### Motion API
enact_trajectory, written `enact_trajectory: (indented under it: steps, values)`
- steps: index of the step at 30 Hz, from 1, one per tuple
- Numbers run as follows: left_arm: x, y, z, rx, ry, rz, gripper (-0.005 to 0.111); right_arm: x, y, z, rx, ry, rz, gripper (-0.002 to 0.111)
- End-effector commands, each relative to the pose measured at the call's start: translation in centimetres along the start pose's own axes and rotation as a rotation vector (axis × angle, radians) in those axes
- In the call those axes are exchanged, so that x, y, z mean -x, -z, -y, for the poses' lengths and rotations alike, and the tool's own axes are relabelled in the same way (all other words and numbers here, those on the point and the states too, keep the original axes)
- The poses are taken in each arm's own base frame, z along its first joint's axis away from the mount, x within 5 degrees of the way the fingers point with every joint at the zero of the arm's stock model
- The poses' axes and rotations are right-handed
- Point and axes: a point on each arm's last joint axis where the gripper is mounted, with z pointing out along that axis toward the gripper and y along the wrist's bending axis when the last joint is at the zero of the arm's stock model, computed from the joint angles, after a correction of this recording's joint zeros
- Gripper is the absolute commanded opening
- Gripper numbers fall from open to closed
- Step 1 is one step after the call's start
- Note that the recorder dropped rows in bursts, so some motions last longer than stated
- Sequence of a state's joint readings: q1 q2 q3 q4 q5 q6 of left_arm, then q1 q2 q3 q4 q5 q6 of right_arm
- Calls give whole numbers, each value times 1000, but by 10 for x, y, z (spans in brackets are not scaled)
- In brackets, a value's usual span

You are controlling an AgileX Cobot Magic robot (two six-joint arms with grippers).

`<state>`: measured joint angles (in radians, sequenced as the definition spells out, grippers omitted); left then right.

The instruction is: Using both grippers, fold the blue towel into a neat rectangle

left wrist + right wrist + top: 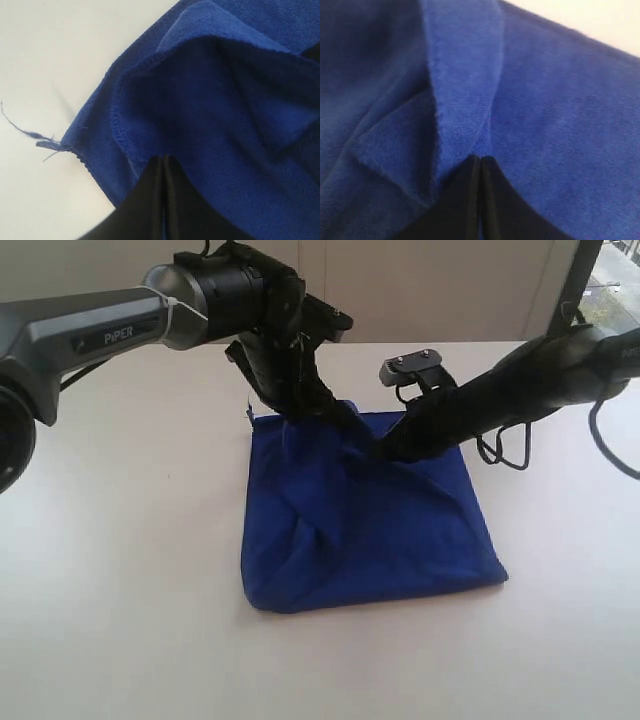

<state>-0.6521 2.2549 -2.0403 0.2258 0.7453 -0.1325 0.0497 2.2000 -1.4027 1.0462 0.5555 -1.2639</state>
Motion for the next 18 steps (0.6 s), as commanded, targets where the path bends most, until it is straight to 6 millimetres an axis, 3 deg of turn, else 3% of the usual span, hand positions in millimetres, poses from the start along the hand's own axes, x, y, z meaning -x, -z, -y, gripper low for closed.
enact_trajectory:
  steps: [1,5,11,18]
  values:
    - [-1,3,0,-11,11,-13,0,10,18,-15,106,79,2,0]
    - [-1,3,0,-11,11,-13,0,21,39,-29,173,133,12,0]
    - [-1,3,0,-11,11,-13,0,21,40,-31,193,122,4,0]
    - [-1,3,0,-11,11,-13,0,8,41,-12,12,-131,-135,0]
